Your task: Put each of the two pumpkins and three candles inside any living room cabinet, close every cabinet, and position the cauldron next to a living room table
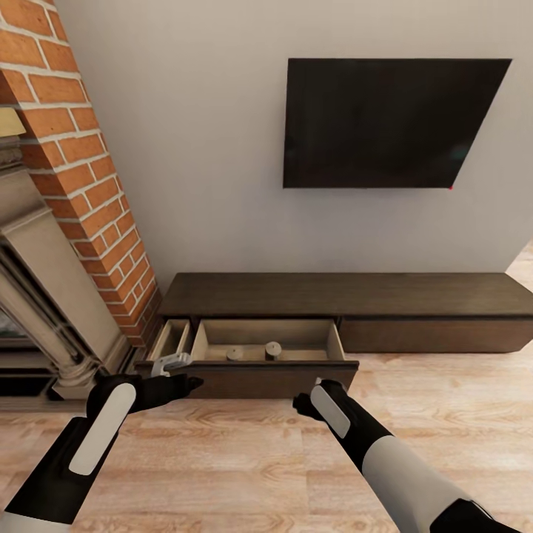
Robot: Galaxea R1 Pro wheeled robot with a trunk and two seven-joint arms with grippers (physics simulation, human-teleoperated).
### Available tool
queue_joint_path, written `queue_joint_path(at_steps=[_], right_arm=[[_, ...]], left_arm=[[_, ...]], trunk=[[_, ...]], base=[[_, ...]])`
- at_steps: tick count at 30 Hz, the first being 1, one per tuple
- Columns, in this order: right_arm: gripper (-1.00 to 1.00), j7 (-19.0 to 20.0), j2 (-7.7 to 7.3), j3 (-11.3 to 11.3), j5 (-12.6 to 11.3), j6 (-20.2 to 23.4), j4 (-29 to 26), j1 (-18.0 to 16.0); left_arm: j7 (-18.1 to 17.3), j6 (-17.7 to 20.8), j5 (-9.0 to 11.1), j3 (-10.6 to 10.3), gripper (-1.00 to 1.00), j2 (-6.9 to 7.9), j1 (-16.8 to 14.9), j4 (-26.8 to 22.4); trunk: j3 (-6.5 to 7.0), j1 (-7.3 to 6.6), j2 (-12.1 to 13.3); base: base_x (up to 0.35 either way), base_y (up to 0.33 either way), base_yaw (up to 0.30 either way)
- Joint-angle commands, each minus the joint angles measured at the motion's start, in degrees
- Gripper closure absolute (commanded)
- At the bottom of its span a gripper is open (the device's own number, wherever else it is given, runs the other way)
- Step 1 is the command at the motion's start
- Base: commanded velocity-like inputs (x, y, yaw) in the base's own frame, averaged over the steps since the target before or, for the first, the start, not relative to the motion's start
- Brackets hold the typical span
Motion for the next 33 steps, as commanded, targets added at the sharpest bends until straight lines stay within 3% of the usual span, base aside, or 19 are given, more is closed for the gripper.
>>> queue_joint_path(at_steps=[1, 19, 23, 24, 26, 33], right_arm=[[-1.00, -0.6, -0.08, 0.3, -0.4, -0.6, 0.0, -0.1], [-1.00, 0.1, -0.08, 0.5, -0.4, -1.7, -0.1, -0.1], [-1.00, 0.2, -0.08, 0.5, -0.3, -2.9, -0.1, -0.1], [-1.00, 0.2, -0.10, 0.6, -0.3, -3.5, -0.1, -0.1], [-1.00, 0.2, -0.11, 0.6, -0.3, -4.3, -0.1, -0.1], [-1.00, 0.2, -0.12, 0.7, -0.3, -5.1, 0.0, -0.1]], left_arm=[[0.7, 0.1, 0.5, -0.1, -1.00, 0.02, 0.0, -0.1], [0.9, -0.5, 0.2, -0.6, -1.00, 0.07, 0.0, 0.0], [0.8, -0.6, -2.9, -0.5, -1.00, 0.03, 0.0, 0.0], [0.8, -0.6, -5.1, -0.4, -1.00, -0.03, 0.0, 0.0], [0.8, -1.3, -7.0, -0.3, -1.00, -0.06, 0.0, 0.1], [0.7, -3.8, -8.0, -0.3, -1.00, -0.08, 0.0, 0.4]], trunk=[[-0.24, 0.23, -0.5], [-3.47, 4.18, -7.7], [-4.19, 5.06, -9.3], [-4.37, 5.28, -9.7], [-4.73, 5.72, -10.5], [-5.98, 7.26, -13.3]], base=[[0.000, 0.000, 0.000], [-0.008, 0.000, 0.000], [-0.104, 0.000, 0.000], [-0.144, 0.000, 0.000], [-0.182, 0.000, 0.000], [-0.145, 0.000, 0.000]])
